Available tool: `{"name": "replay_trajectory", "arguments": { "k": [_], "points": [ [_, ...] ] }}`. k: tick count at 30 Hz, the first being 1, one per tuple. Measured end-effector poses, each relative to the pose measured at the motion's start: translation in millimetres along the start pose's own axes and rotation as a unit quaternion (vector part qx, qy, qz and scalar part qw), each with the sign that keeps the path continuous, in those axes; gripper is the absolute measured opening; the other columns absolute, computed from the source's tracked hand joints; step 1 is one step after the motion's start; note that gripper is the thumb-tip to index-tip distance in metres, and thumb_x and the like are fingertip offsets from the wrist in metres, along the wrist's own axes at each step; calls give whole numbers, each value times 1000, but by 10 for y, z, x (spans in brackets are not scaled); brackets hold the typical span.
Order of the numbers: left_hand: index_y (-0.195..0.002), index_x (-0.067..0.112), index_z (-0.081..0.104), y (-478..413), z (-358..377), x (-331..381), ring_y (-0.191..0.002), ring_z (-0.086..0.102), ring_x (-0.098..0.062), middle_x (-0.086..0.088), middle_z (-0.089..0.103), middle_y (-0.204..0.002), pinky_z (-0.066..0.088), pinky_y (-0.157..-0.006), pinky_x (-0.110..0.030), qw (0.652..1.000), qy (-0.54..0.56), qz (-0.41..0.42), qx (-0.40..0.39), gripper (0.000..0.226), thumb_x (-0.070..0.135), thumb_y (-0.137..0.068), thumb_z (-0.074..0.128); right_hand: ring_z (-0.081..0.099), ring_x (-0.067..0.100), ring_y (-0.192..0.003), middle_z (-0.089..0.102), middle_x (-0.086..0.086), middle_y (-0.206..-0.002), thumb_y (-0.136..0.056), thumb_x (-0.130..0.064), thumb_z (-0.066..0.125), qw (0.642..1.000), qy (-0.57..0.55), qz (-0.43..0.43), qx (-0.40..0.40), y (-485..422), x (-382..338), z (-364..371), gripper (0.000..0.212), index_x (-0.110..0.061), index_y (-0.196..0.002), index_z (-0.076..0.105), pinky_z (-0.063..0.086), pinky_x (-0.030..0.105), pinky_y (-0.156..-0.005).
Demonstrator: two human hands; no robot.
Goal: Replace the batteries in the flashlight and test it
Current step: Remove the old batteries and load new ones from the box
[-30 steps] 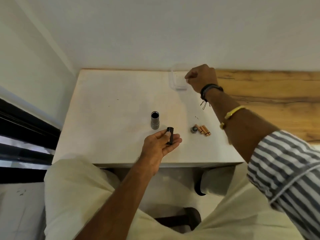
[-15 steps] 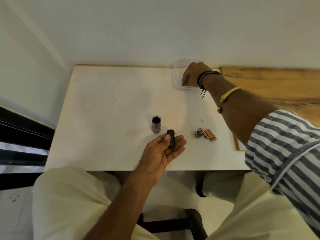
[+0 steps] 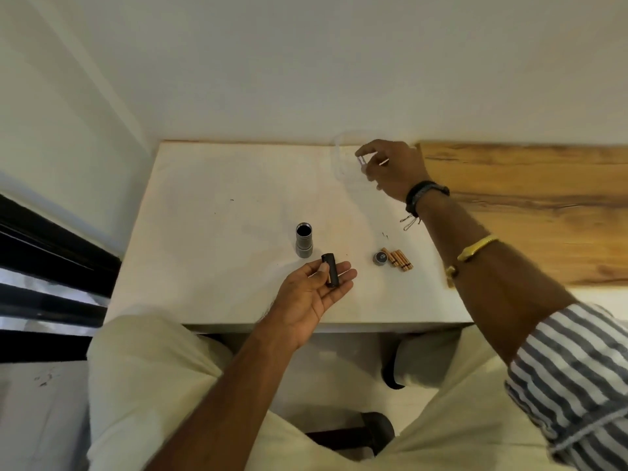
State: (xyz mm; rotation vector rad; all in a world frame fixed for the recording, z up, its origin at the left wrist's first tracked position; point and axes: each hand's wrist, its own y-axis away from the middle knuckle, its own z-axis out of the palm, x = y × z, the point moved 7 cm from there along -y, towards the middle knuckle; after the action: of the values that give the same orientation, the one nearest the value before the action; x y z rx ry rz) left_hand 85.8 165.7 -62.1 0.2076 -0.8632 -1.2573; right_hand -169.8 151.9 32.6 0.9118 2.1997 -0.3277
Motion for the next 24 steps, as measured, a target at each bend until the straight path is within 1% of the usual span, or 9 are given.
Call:
{"name": "replay_trajectory", "arguments": {
  "k": [3, 7, 9, 11, 14, 16, 20, 22, 24],
  "points": [
    [-133, -8, 45, 48, 2, 6, -110, 67, -39, -28, 66, -120, 59, -87, -43, 1000, 4, 0, -1, 32, 4, -104, 42, 68, 9, -68, 73, -1, -81, -92, -13, 63, 997, -83, 9, 5, 502, -36, 18, 23, -26, -108, 73, 63, 28, -65],
    [-126, -9, 50, 107, 23, 7, -110, 68, -38, -29, 66, -120, 60, -85, -40, 1000, 18, 11, -11, 28, 5, -102, 47, 74, 18, -69, 72, 9, -83, -93, -8, 59, 978, -205, 14, -23, 1181, -54, 170, 27, -24, -108, 75, 61, 29, -61],
    [-123, -8, 53, 146, 26, 7, -112, 67, -36, -27, 65, -122, 59, -87, -39, 999, 20, 14, -25, 26, 6, -102, 48, 73, 18, -69, 73, 5, -83, -95, -9, 61, 975, -218, 2, -42, 1445, -65, 241, 27, -23, -112, 75, 59, 25, -61],
    [-124, -6, 55, 175, 32, 8, -115, 65, -35, -25, 65, -124, 57, -93, -40, 999, 12, 14, -41, 27, 8, -102, 48, 72, 20, -72, 73, 3, -82, -94, -7, 65, 974, -222, -1, -43, 1621, -56, 286, 26, -18, -115, 75, 62, 32, -68],
    [-125, -4, 57, 213, 32, 11, -117, 64, -33, -24, 66, -125, 56, -94, -39, 999, -2, 19, -43, 29, 14, -103, 49, 72, 23, -75, 76, 6, -83, -88, -5, 73, 964, -264, 25, -4, 1789, 2, 273, 16, -11, -103, 76, 64, 44, -76],
    [-127, -4, 57, 226, 26, 9, -117, 65, -34, -24, 65, -126, 56, -94, -40, 999, -7, 23, -36, 33, 17, -102, 52, 74, 25, -80, 78, 7, -87, -85, -6, 76, 962, -269, 37, 6, 1866, 26, 283, 13, -11, -96, 79, 63, 47, -81],
    [-131, -4, 55, 241, 5, -32, -117, 64, -36, -26, 63, -128, 52, -100, -45, 999, -8, 20, -27, 35, 11, -100, 55, 74, 23, -92, 78, 4, -95, -85, -3, 73, 971, -237, 37, -9, 1969, -9, 338, 20, -15, -99, 81, 60, 48, -90],
    [-130, -4, 55, 256, 24, -56, -118, 63, -37, -27, 62, -128, 49, -104, -48, 999, -9, 17, -38, 32, 8, -101, 52, 73, 19, -91, 77, 0, -95, -88, -6, 71, 983, -182, -3, 3, 2006, -92, 309, 19, -17, -100, 80, 61, 44, -88],
    [-129, -4, 56, 269, 48, -79, -117, 63, -37, -26, 64, -126, 49, -104, -48, 999, -8, 14, -50, 30, 6, -102, 49, 72, 12, -84, 75, -5, -88, -89, -13, 73, 991, -122, -48, 28, 2032, -184, 256, 13, -20, -99, 77, 62, 32, -81]
  ]
}}
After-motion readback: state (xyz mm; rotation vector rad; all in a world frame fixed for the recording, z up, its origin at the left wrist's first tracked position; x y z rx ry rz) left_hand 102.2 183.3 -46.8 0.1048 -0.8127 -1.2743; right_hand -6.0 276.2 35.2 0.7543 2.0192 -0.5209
